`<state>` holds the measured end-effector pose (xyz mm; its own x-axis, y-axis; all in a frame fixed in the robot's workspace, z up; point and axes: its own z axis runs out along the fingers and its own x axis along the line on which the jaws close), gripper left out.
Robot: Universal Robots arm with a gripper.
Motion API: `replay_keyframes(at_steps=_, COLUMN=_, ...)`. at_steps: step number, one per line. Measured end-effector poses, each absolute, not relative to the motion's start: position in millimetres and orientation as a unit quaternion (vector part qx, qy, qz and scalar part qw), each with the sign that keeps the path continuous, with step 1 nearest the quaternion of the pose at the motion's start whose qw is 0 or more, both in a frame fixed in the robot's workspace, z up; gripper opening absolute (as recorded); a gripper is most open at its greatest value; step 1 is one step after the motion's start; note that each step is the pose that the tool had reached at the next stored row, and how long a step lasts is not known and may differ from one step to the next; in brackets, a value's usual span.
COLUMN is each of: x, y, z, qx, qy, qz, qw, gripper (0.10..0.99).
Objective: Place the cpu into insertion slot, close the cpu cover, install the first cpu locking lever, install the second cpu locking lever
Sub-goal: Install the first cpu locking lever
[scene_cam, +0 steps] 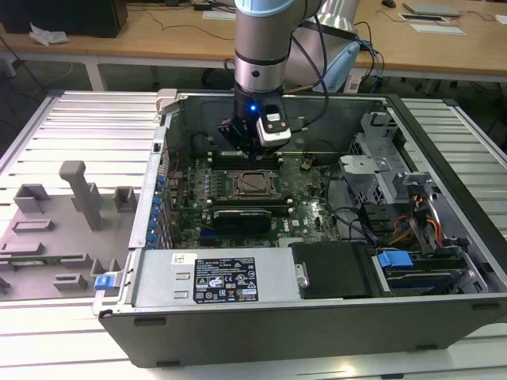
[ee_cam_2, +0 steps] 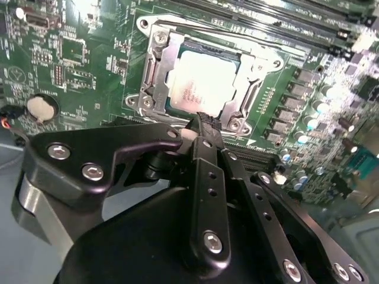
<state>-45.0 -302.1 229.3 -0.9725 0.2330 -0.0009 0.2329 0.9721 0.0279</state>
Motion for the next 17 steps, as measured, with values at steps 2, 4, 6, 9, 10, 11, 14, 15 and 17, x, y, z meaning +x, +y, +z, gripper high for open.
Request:
replay_keyframes(at_steps=2, x=-45.0, y=-302.1, z=229.2, qx=0.088, qy=0.996, qz=0.014, qw=0.002, gripper=0.106)
replay_keyframes(at_steps=4, x=-45.0, y=-302.1, z=229.1, qx=0.059, qy=0.998, qz=0.014, qw=0.001, gripper=0.106)
replay_keyframes(at_steps=6, x=-45.0, y=-302.1, z=228.9, qx=0.039, qy=0.999, qz=0.014, qw=0.001, gripper=0.106)
replay_keyframes(at_steps=9, x=-44.9, y=-302.1, z=228.6, qx=-0.001, qy=1.0, qz=0.013, qw=0.001, gripper=0.106)
replay_keyframes(at_steps=10, x=-45.0, y=-302.1, z=228.6, qx=-0.003, qy=1.0, qz=0.012, qw=0.003, gripper=0.106)
replay_keyframes(at_steps=11, x=-45.3, y=-302.2, z=228.5, qx=-0.006, qy=1.0, qz=0.01, qw=0.007, gripper=0.106)
replay_keyframes(at_steps=14, x=-45.4, y=-302.1, z=227.7, qx=-0.022, qy=1.0, qz=0.009, qw=0.011, gripper=0.106)
replay_keyframes(at_steps=15, x=-45.4, y=-302.1, z=227.4, qx=-0.031, qy=0.999, qz=0.009, qw=0.012, gripper=0.106)
replay_keyframes(at_steps=17, x=-45.6, y=-302.1, z=227.2, qx=-0.056, qy=0.998, qz=0.01, qw=0.011, gripper=0.106)
